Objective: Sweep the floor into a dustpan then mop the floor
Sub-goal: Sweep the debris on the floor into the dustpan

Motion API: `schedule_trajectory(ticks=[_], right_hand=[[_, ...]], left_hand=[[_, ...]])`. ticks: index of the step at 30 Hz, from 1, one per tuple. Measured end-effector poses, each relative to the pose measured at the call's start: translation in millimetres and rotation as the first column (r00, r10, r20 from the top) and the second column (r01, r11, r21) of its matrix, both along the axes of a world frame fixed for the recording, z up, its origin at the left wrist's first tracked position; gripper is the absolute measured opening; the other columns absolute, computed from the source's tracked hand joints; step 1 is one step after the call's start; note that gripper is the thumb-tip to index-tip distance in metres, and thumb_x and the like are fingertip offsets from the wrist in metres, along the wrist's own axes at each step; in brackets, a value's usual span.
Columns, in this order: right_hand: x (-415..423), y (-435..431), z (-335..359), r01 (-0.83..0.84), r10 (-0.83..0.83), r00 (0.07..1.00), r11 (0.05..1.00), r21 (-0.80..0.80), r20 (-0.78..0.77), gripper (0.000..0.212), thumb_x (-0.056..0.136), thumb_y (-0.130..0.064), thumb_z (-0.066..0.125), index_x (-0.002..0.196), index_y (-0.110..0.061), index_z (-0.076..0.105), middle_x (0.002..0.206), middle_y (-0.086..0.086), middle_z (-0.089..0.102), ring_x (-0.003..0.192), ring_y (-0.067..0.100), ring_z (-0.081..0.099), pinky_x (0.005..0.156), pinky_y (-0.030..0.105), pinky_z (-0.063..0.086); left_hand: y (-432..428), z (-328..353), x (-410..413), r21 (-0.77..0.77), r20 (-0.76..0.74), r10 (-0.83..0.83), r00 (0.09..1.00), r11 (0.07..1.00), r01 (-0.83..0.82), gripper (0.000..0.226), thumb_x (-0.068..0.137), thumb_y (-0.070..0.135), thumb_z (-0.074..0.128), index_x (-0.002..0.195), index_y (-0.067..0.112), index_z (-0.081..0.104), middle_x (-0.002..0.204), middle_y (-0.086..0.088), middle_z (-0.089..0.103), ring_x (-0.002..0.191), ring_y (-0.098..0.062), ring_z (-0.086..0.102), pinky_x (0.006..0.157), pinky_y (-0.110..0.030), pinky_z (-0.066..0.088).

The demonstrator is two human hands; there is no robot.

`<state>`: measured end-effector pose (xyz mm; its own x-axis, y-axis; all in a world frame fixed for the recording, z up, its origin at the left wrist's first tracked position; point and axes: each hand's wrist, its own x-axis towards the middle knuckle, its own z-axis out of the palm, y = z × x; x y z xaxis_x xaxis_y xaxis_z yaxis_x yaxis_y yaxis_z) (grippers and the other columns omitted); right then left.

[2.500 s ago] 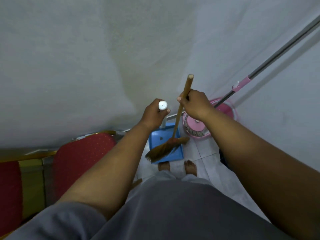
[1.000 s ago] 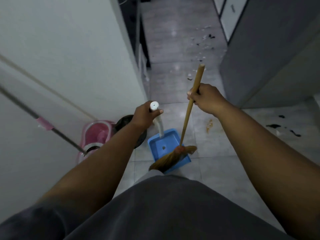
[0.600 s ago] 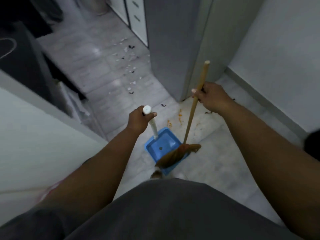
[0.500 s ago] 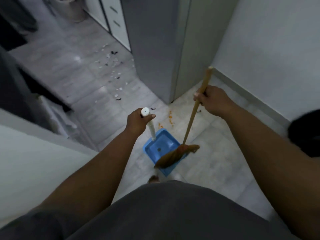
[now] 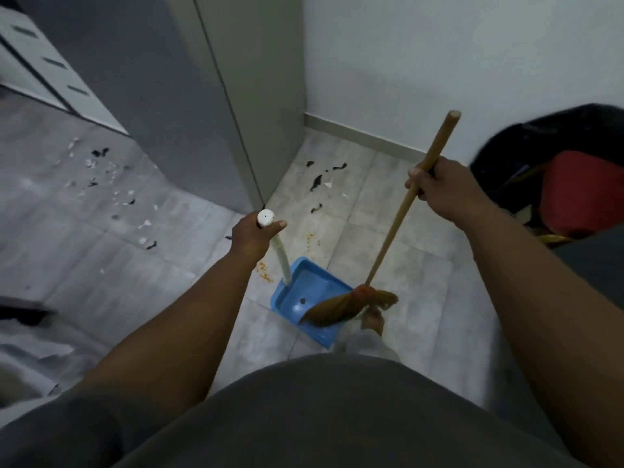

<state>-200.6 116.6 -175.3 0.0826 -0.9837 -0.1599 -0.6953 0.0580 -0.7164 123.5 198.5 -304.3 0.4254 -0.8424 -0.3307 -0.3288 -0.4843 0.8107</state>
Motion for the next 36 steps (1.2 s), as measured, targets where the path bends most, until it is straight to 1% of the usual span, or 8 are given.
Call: schedule_trajectory(ticks=[5,13,18,22,26,31,34,36], right_hand=[[-56,-51,6,0.064,-0.063,0.998,0.996,-0.062,0.009,0.025,0.097,-0.042,0.05,0.094,-0.022,0.063,0.093,-0.004,0.072,0.095,0.018,0.067,0.094,0.046,0.051],[-125,-147,11,0.074,-0.074,0.997,0.993,-0.088,0.001,0.033,0.097,-0.046,0.048,0.101,-0.018,0.064,0.098,0.001,0.072,0.098,0.021,0.066,0.094,0.045,0.051],[-160,-188,13,0.07,-0.075,0.996,0.993,-0.09,-0.05,0.045,0.094,-0.053,0.048,0.108,-0.016,0.07,0.108,0.003,0.071,0.105,0.023,0.064,0.095,0.037,0.048],[-178,-217,8,0.14,-0.136,0.982,0.99,-0.026,0.132,0.031,0.092,-0.049,0.056,0.104,-0.023,0.065,0.099,0.002,0.07,0.088,0.02,0.071,0.078,0.038,0.06],[-186,-250,-2,0.202,-0.214,0.908,0.977,0.071,0.361,0.024,0.094,-0.038,0.059,0.109,-0.02,0.06,0.104,0.006,0.066,0.077,0.021,0.074,0.073,0.038,0.062],[-190,-297,-10,0.186,-0.305,0.774,0.947,0.261,0.555,0.02,0.092,0.001,0.048,0.102,-0.006,0.063,0.108,0.016,0.065,0.093,0.037,0.071,0.083,0.042,0.059],[-191,-333,-6,0.209,-0.466,0.579,0.878,0.431,0.669,0.028,0.097,-0.012,0.042,0.105,0.004,0.063,0.114,0.023,0.064,0.093,0.046,0.069,0.083,0.048,0.059],[-192,-363,-7,0.247,-0.529,0.571,0.84,0.483,0.628,0.042,0.102,-0.031,0.043,0.107,0.006,0.062,0.11,0.023,0.066,0.088,0.045,0.07,0.079,0.05,0.059]], left_hand=[[-46,-11,-35,0.032,0.016,0.015,1.0,0.999,-0.016,0.04,0.077,0.042,0.081,0.105,0.017,0.066,0.103,-0.005,0.067,0.098,-0.025,0.061,0.088,-0.042,0.052],[-117,-19,-97,0.05,0.115,0.026,0.993,0.998,-0.032,0.041,0.073,0.049,0.081,0.095,0.021,0.062,0.09,0.002,0.063,0.088,-0.021,0.058,0.071,-0.032,0.043],[-152,-18,-132,0.009,0.146,0.141,0.979,0.99,-0.144,0.045,0.071,0.056,0.08,0.088,0.02,0.06,0.083,0.003,0.06,0.083,-0.022,0.057,0.071,-0.037,0.046],[-177,-17,-158,0.022,0.162,0.155,0.974,0.987,-0.161,0.046,0.076,0.056,0.075,0.092,0.016,0.058,0.091,-0.005,0.062,0.089,-0.028,0.061,0.08,-0.045,0.052],[-210,-12,-172,0.035,0.092,0.169,0.981,0.984,-0.173,0.037,0.077,0.054,0.076,0.077,0.021,0.057,0.085,-0.005,0.064,0.091,-0.033,0.067,0.082,-0.046,0.053],[-265,-10,-179,0.037,-0.009,0.189,0.982,0.981,-0.189,0.041,0.072,0.055,0.08,0.076,0.019,0.06,0.085,-0.007,0.065,0.093,-0.035,0.069,0.087,-0.051,0.056],[-305,-15,-183,0.038,-0.034,0.177,0.984,0.984,-0.176,0.044,0.071,0.057,0.08,0.074,0.019,0.057,0.084,-0.008,0.064,0.091,-0.035,0.068,0.086,-0.054,0.056],[-333,-16,-187,0.056,-0.038,0.156,0.987,0.986,-0.154,0.046,0.07,0.06,0.078,0.072,0.019,0.056,0.081,-0.007,0.063,0.085,-0.033,0.067,0.086,-0.055,0.056]])
